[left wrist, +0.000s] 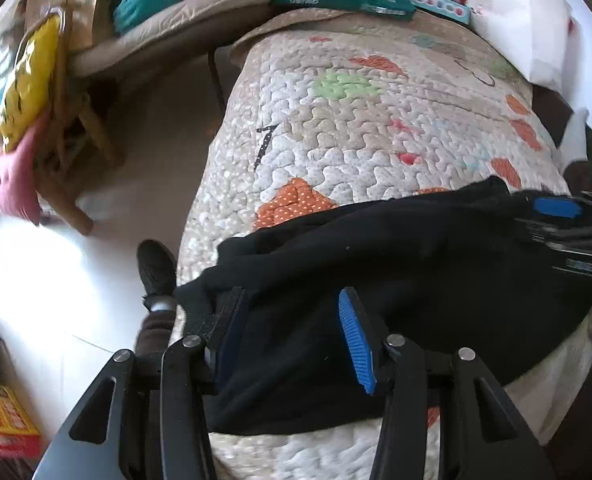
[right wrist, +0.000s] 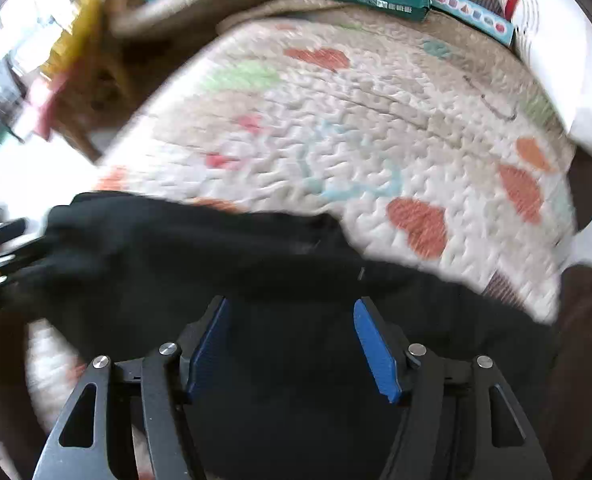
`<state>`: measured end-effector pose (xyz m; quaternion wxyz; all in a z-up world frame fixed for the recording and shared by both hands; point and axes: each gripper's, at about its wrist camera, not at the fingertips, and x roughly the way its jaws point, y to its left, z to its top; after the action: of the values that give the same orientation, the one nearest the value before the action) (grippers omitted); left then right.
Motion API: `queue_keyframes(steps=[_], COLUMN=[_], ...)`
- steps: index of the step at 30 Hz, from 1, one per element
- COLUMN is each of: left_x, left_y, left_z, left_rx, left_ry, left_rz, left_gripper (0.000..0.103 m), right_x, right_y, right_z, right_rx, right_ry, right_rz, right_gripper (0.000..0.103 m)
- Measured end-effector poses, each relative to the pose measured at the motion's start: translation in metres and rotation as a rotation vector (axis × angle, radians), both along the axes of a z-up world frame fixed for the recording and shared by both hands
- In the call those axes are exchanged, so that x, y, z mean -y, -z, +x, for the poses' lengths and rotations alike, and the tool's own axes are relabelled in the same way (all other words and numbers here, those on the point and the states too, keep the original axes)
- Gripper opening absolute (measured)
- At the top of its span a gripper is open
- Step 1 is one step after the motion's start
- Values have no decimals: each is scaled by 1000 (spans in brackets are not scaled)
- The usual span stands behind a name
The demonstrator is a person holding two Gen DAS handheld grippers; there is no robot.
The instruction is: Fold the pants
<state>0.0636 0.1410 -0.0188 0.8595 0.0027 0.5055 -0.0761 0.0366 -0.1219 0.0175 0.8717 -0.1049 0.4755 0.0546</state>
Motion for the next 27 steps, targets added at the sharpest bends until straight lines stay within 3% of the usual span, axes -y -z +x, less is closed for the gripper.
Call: queue_keyframes(steps=[7,11,15,18,23,27], left_x=[-46,-84,-95,-90,-102,-115], left_y=[-8,-5,2,5,2,2], left_z=[4,2,-4,-8,-15,-22], left_rx=[13,1,-6,6,48,63], left_ry=[-145,-252,-291,-321,-384,-433], left_rz=[-63,-143,-251,-291,-318,-319], left_gripper=[49,50,51,51,51,52], right_x=[12,23,3,-33,-117,-169], right_y=[11,-9,-29,-33,-27,-3], right_z=[66,58,43,35,18,22], right_rx=[50,99,110,80,67,26], right_ry=[125,119,-16,-181,-378,-454], right_rz=[-221,-144,-12,37,1,-54], right_gripper=[67,69,69,69,69,70])
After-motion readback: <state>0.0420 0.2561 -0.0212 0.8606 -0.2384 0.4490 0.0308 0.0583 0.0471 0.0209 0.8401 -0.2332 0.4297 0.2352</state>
